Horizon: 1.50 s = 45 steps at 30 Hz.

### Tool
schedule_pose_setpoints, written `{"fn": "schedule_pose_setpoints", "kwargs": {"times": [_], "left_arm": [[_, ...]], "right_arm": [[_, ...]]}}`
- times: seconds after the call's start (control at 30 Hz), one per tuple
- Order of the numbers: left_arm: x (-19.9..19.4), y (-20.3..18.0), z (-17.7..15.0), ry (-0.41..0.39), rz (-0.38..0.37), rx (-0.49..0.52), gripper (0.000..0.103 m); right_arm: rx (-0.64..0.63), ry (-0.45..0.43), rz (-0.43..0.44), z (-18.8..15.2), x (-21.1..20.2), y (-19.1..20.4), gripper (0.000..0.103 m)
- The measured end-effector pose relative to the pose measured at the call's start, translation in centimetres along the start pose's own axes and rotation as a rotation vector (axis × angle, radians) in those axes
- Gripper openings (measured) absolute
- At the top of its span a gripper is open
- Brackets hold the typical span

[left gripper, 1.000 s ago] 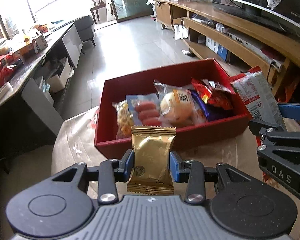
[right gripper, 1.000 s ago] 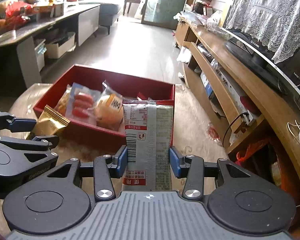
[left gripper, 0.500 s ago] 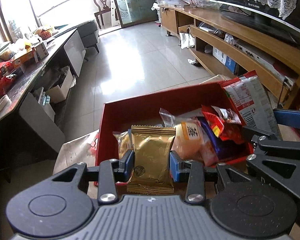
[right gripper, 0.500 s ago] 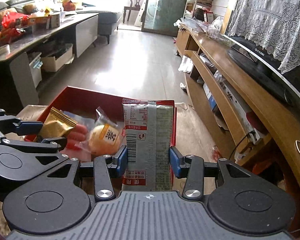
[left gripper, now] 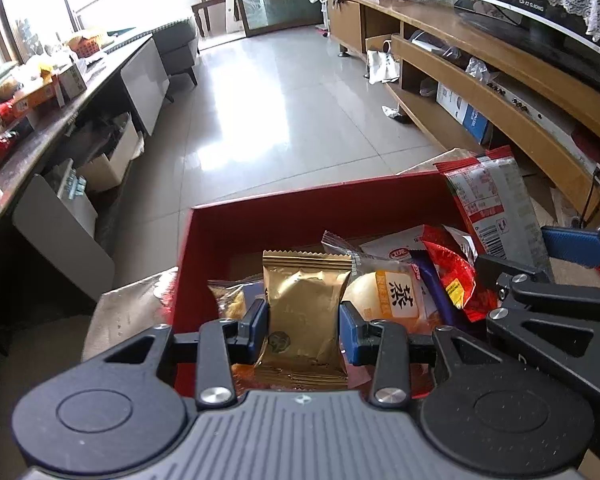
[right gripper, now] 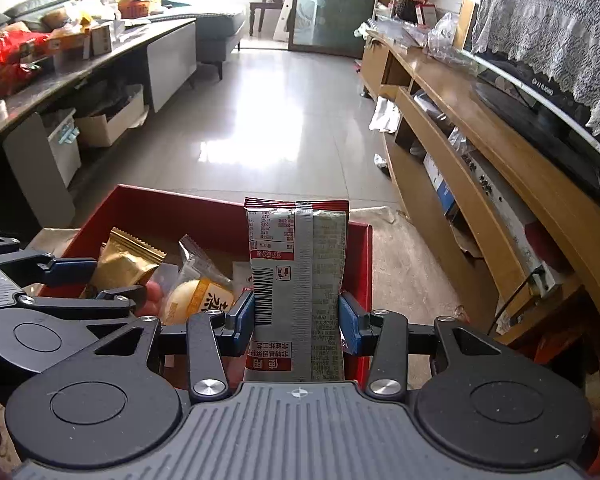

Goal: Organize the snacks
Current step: 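Lower both packs into the red box and open both grippers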

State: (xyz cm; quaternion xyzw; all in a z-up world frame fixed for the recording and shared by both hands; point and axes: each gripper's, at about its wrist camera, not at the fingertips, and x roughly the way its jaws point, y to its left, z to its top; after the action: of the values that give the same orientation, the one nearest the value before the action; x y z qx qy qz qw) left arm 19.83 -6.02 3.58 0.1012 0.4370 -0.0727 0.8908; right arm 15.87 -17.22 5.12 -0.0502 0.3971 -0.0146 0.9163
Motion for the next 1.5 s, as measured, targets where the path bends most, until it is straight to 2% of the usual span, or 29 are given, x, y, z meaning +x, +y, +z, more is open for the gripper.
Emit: {"fn": "schedule_pose_setpoints", "kwargs": {"times": [0.2, 0.67, 0.9, 1.17, 1.33, 1.5], "left_arm": [[1.6, -0.1, 0.3, 0.031, -0.01, -0.012, 0.037], [2.9, 0.1, 0.2, 0.045, 0.011, -0.01, 0.038], [3.0, 0.5, 0.3, 0.05, 0.001, -0.028, 0.038], [2.6, 1.0, 0.2, 0.048, -0.014, -0.036, 0.045], [2.1, 1.6, 0.3, 0.038, -0.033, -0.054, 0.053], [1.2, 1.7, 0.5, 0.018, -0.043, -0.067, 0.056]], "right_arm": [[0.018, 0.034, 0.017, 0.2, 1.6, -0.6, 0.052], [0.049, 0.084, 0.076, 0.2, 3.3, -0.6, 0.052], [0.044, 0.097, 0.082, 0.1, 3.5, -0.5, 0.057], [0.044, 0.089, 0.079, 0.1, 3.1, -0.5, 0.058], [0.049, 0.089, 0.075, -0.1, 2.8, -0.8, 0.066], [0.05, 0.079, 0.075, -0.1, 2.3, -0.9, 0.067]]}}
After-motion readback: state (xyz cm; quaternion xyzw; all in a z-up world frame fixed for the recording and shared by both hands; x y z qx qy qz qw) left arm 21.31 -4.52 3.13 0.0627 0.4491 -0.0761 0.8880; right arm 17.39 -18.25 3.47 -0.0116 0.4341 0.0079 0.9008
